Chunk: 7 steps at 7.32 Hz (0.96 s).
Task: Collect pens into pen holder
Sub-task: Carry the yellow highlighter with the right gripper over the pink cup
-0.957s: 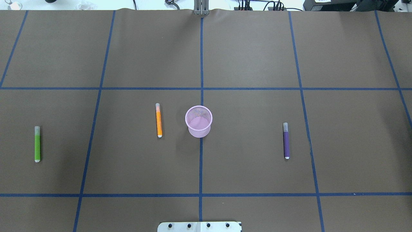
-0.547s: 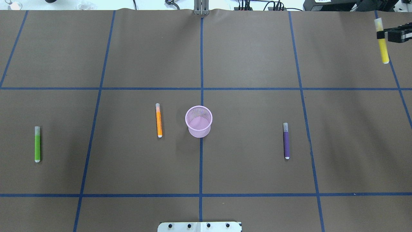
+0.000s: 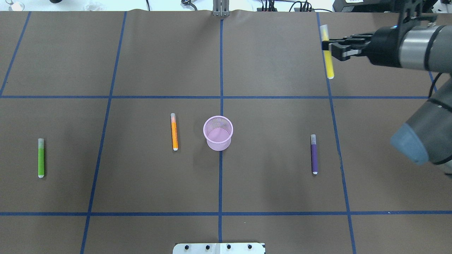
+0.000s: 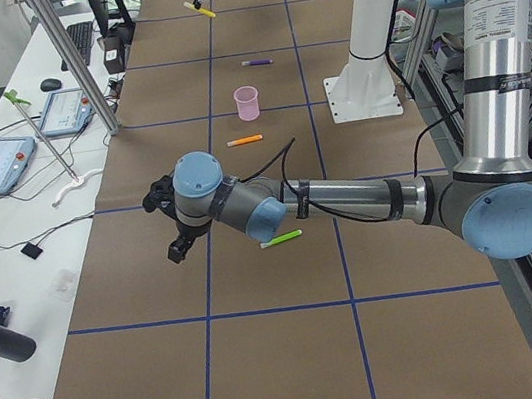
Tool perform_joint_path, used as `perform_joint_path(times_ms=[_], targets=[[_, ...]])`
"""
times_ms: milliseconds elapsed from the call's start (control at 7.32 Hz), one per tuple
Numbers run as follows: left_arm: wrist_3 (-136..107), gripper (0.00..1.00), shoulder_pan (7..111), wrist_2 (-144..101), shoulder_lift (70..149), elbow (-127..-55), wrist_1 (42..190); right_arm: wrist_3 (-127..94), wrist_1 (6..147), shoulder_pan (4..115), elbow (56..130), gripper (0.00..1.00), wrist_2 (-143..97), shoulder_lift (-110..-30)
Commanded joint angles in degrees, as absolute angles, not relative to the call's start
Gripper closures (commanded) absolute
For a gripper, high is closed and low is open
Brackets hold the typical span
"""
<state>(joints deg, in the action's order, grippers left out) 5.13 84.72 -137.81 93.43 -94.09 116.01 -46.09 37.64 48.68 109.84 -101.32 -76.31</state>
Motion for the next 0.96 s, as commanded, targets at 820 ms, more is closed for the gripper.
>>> perform_joint_path(times_ms=[820], targets=[[2.5,0.00,81.7,-137.8,94.3,-93.8,116.7,-49.3,38.2,14.5,97.7,1.00,-52.0,-60.7]])
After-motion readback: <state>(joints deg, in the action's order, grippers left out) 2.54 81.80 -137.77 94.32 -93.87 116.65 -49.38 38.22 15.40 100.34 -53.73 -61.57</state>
